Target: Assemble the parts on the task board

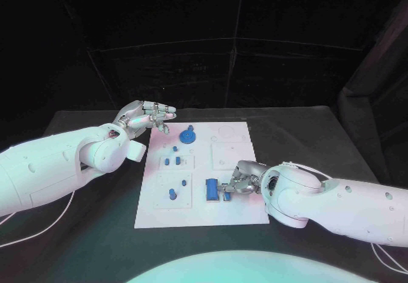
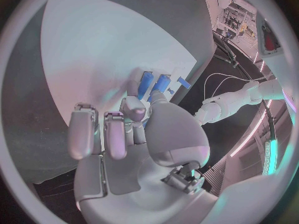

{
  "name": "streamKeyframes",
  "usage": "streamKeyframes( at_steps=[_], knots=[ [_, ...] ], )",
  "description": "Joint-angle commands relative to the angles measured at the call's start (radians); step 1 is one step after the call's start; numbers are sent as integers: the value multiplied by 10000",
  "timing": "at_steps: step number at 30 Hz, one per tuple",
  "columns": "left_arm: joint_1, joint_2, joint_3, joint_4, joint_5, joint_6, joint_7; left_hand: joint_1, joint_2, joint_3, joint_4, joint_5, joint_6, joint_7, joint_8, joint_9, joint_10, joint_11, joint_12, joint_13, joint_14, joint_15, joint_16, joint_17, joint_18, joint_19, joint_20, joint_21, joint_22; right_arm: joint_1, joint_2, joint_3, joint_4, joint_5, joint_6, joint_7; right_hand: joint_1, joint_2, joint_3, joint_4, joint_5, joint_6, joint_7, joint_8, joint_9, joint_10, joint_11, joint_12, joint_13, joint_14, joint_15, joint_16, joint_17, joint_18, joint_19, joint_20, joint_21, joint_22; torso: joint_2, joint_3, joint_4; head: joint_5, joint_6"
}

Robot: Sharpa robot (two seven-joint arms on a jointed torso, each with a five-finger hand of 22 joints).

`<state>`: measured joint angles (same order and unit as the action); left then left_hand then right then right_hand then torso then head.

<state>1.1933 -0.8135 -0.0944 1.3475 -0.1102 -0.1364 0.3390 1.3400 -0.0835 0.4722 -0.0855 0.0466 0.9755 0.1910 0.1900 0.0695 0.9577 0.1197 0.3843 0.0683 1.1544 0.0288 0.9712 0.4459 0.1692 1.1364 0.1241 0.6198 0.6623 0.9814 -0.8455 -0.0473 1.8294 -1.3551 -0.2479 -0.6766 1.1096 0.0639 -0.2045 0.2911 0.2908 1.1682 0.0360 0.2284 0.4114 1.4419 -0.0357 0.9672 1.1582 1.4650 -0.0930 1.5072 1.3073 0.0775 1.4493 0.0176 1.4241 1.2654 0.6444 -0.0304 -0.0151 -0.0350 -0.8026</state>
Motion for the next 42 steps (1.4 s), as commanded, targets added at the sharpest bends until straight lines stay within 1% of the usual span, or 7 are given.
streamKeyframes(
  at_steps=[1,17,20,23,32,35,42],
  knots=[
    [16,12,8,8,26,99,40,23,87,-21,-36,57,-16,0,55,1,-72,21,38,-16,-43,10,-2,-17,141,-55,16,-33,-11,8,-24,1,55,-109,78,40,-139,-2,-132,-1,-215,90,-3,-33,17,81,-12,63,26,837,-46,38,1508,-169,57,-30,24,23,3,0,-8,-7,2],
    [16,8,8,10,26,58,66,23,87,-21,-36,57,-16,0,55,1,-72,21,38,-16,-43,10,-2,-17,141,-55,16,-33,-11,8,-197,1,147,-263,102,37,-71,23,-240,-61,-319,101,-12,-35,45,95,-21,65,49,839,-51,47,1527,-172,65,-38,31,42,-3,-4,-4,-12,26],
    [16,6,8,9,26,56,67,23,87,-21,-36,57,-16,0,55,1,-72,21,38,-16,-43,10,-2,-17,141,-55,16,-33,-11,8,-267,1,181,-272,79,98,245,-59,-268,-177,-351,65,-3,-58,57,75,-14,5,29,830,-49,25,1491,-173,63,-37,27,42,-3,-1,-5,-11,30],
    [16,2,7,6,26,54,65,23,87,-21,-36,57,-16,0,55,1,-72,21,38,-16,-43,10,-2,-17,141,-55,16,-33,-11,8,-352,1,241,-220,67,356,489,-161,-336,-256,-578,24,18,-85,68,35,2,-101,-19,817,-37,-9,1435,-169,50,-30,12,22,-2,0,-9,-11,40],
    [15,2,7,-1,26,51,62,23,87,-21,-36,57,-16,0,55,1,-72,21,38,-16,-43,10,-2,-17,141,-55,16,-33,-11,7,-625,-1,419,-117,88,785,759,-493,-599,-292,-1113,-86,75,-158,84,-121,54,-596,-307,770,2,-143,1211,-149,-7,7,-54,-79,-7,-3,-15,-28,50],
    [15,10,7,-3,26,53,59,21,93,-22,-35,58,-18,0,60,0,-75,21,44,-16,-45,11,0,-24,140,-55,17,-35,-13,7,-661,-1,433,-111,119,825,879,-552,-622,-331,-1212,-116,89,-178,87,-170,66,-752,-403,760,12,-175,1161,-144,-20,16,-70,-100,1,-3,-3,-69,43],
    [15,25,7,-9,26,57,57,17,104,-23,-34,58,-23,-1,71,-1,-81,22,53,-17,-48,14,4,-39,138,-56,18,-38,-16,7,-693,-1,402,-105,209,845,1117,-583,-613,-422,-1255,-145,105,-199,96,-218,79,-911,-501,752,25,-205,1116,-139,-35,29,-88,-121,0,-7,4,-59,50]
  ],
)
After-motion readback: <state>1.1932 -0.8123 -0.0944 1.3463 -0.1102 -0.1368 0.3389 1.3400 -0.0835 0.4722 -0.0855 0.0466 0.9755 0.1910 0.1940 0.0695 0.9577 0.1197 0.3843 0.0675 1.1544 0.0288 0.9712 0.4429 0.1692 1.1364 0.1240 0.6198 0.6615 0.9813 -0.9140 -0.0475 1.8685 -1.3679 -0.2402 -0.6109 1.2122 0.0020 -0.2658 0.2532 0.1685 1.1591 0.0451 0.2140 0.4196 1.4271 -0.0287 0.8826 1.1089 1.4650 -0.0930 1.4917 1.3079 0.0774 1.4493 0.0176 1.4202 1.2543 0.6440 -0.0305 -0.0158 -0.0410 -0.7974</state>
